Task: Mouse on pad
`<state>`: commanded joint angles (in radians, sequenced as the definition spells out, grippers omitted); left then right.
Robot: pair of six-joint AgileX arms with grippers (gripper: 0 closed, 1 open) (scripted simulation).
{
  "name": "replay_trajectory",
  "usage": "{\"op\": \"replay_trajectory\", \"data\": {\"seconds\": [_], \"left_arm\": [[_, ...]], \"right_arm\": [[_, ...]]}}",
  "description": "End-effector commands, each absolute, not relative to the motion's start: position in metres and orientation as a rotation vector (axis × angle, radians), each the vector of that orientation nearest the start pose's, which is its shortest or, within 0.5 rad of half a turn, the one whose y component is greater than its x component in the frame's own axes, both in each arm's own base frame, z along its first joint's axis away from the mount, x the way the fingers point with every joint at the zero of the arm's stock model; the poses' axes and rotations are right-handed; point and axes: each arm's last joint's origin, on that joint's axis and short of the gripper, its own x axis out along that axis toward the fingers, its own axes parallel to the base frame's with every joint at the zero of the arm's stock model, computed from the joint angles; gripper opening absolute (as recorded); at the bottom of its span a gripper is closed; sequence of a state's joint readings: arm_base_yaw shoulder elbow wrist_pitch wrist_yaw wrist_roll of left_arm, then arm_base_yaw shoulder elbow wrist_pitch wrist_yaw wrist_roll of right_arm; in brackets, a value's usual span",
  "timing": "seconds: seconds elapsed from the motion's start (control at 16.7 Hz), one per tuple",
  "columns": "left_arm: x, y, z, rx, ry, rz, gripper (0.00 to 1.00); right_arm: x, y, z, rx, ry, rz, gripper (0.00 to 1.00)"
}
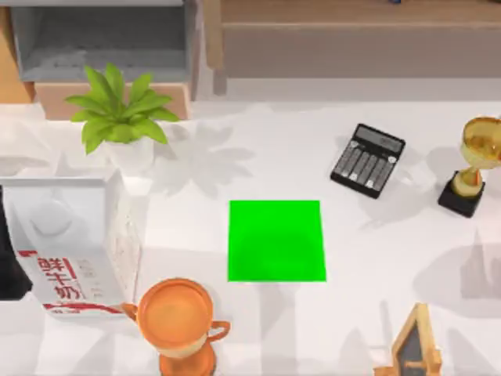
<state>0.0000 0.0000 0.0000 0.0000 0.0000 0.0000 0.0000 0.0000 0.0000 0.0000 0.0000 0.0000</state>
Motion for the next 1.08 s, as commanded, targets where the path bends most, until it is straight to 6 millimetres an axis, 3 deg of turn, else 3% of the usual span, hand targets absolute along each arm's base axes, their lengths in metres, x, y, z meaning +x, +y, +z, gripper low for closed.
{"op": "replay_trajectory", "data": {"seconds": [0.18,0.3,0.54,0.72,0.84,1.08], "left_arm": [[0.106,-0.001,0.163,-0.005,-0.003,0.001,1.00],[0.106,0.001,0.177,-0.024,-0.003,0.007,1.00],[0.118,0.009,0.226,-0.101,0.071,0.053,1.00],[0.148,0.024,0.258,-0.198,0.259,0.137,1.00],[0.178,0.041,0.260,-0.284,0.472,0.220,1.00],[0.224,0.082,0.231,-0.479,0.955,0.426,1.00]], "right_arm": [[0.106,-0.001,0.160,0.000,0.000,0.000,1.00],[0.106,-0.001,0.160,0.000,0.000,0.000,1.00],[0.106,-0.001,0.160,0.000,0.000,0.000,1.00],[0.106,-0.001,0.160,0.000,0.000,0.000,1.00],[0.106,-0.001,0.160,0.000,0.000,0.000,1.00],[0.106,-0.001,0.160,0.000,0.000,0.000,1.00]]}}
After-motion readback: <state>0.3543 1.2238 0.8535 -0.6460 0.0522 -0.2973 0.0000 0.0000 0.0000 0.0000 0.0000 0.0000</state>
